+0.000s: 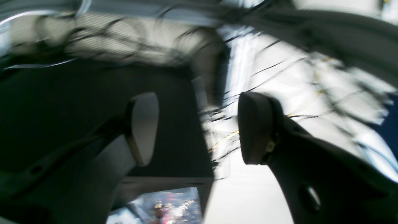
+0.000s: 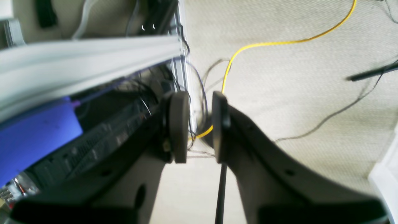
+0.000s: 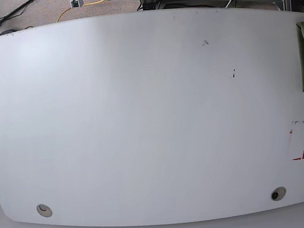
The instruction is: Fold the T-shirt properly
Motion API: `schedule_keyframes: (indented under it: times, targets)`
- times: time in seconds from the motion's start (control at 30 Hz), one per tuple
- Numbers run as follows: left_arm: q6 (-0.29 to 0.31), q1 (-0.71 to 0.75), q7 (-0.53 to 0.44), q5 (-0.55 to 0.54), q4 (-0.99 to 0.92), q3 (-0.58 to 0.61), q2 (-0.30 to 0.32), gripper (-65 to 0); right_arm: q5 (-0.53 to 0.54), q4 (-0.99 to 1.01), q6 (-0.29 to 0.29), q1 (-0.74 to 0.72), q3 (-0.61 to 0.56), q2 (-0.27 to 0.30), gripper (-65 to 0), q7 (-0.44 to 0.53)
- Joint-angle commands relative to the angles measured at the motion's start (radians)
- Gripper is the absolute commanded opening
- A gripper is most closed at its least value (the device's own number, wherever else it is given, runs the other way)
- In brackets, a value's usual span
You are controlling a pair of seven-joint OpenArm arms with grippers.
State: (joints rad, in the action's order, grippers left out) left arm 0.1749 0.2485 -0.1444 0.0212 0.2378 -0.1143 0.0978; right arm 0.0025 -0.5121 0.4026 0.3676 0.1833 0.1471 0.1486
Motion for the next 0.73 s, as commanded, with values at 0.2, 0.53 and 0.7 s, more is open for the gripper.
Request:
schedule_keyframes:
  times: [0.2,0.53,0.7]
  targets:
    - [-0.076,-0.125,-0.005,-0.007,-0.162,0.083,0.004,-28.3,0.007,0.188,-0.149,-0.12,-0.144,0.018,-52.0,0.001]
    - [-0.081,-0.15,-0.005,-0.005,-0.186,0.083,0.004,-28.3,0.007,0.214,-0.169,-0.141,-0.158,0.016,-52.0,0.001]
    - [-0.081,-0.15,-0.005,-0.008,-0.179,0.083,0.004,-28.3,0.007,0.214,-0.159,-0.141,-0.16,0.003,-52.0,0.001]
